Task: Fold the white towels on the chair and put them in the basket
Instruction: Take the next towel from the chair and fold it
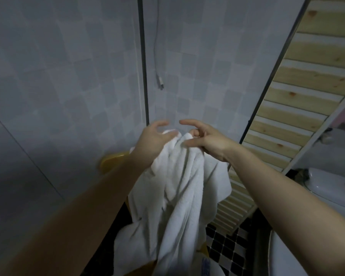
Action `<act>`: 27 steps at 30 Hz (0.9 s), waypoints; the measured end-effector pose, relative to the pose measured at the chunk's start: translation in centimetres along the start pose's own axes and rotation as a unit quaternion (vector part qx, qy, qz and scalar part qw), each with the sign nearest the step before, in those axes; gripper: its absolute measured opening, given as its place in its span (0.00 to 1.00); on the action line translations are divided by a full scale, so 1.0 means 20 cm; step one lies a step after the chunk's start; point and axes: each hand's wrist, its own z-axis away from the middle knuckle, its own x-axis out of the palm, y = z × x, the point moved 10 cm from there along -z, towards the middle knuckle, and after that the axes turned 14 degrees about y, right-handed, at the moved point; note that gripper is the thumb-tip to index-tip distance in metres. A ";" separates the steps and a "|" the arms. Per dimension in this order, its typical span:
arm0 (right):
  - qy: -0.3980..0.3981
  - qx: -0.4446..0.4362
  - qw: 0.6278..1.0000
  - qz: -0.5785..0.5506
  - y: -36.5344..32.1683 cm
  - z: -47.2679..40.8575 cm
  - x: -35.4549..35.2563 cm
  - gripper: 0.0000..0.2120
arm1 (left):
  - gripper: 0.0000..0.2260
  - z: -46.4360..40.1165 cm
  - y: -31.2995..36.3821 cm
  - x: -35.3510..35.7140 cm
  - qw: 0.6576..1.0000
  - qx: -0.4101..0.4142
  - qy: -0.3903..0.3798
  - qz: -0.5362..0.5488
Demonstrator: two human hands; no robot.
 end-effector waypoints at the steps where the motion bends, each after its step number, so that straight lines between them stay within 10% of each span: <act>1: -0.014 -0.015 1.000 0.004 -0.02 0.00 0.01 0.23 | 0.24 0.04 0.05 0.07 0.998 0.026 -0.052 0.002; 3: -0.012 -0.035 0.999 0.013 -0.05 0.00 0.01 0.18 | 0.30 0.09 0.10 0.21 0.987 0.081 -0.136 -0.040; 8: 0.055 -0.034 0.997 -0.036 -0.06 -0.04 -0.13 0.16 | 0.12 0.01 0.11 0.26 0.968 0.154 -0.071 -0.186; 17: 0.107 -0.001 0.991 -0.085 0.05 -0.03 -0.18 0.13 | 0.05 0.02 0.06 0.26 0.999 0.005 0.039 0.004; 24: 0.133 -0.033 0.983 0.123 0.22 0.04 -0.12 0.10 | 0.06 0.00 0.19 0.19 0.993 0.001 0.071 0.090; 27: 0.264 -0.104 0.932 0.228 0.10 0.04 -0.15 0.04 | 0.05 -0.01 0.33 0.16 0.987 0.014 0.072 0.146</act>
